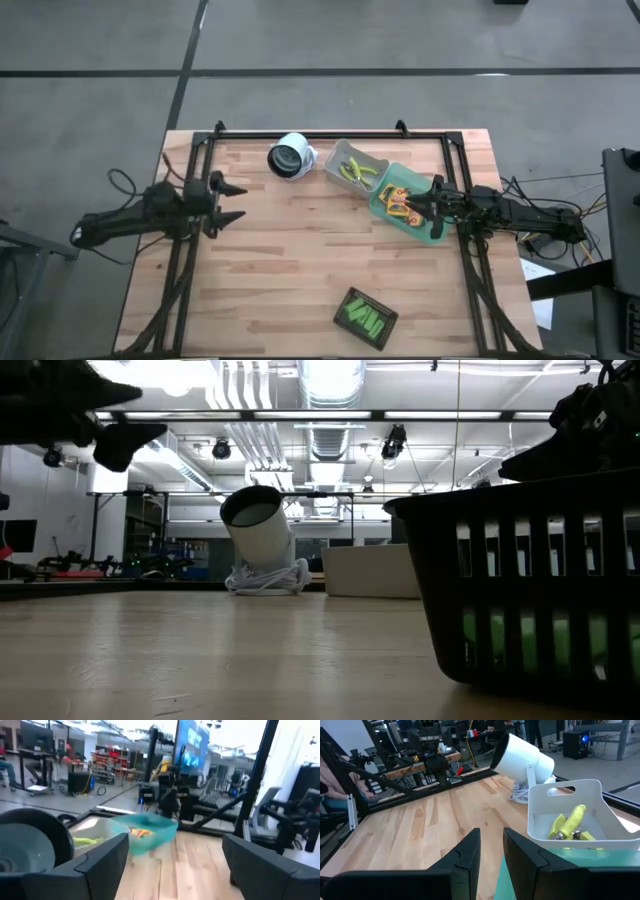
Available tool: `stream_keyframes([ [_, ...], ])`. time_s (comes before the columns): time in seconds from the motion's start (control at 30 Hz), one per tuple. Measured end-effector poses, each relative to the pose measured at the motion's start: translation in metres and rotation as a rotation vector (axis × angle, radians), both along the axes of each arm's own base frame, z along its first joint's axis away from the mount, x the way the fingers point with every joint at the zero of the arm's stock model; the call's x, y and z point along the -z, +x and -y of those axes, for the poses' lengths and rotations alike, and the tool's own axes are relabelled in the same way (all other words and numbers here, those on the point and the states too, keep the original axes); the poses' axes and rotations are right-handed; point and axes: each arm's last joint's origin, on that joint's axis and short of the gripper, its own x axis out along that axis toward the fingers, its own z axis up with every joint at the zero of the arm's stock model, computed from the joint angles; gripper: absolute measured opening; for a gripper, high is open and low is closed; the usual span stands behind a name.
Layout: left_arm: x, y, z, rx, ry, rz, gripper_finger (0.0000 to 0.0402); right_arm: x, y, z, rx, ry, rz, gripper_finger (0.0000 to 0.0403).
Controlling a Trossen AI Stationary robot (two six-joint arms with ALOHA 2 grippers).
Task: Pick & Place School Supplies
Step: Return to Home Position
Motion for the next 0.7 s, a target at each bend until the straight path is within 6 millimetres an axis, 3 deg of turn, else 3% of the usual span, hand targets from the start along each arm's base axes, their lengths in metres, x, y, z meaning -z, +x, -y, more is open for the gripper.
stream_keyframes([
  [0.37,0.032,0.006,-0.001,0.000,-0.072,-0.156,0.0328,0.000,0.000,0.000,0.000,0.000,-0.006,0.0082],
  [0.7,0.034,0.008,-0.001,-0.005,-0.080,-0.118,0.0328,0.000,0.000,0.000,0.000,0.000,-0.005,0.0082],
])
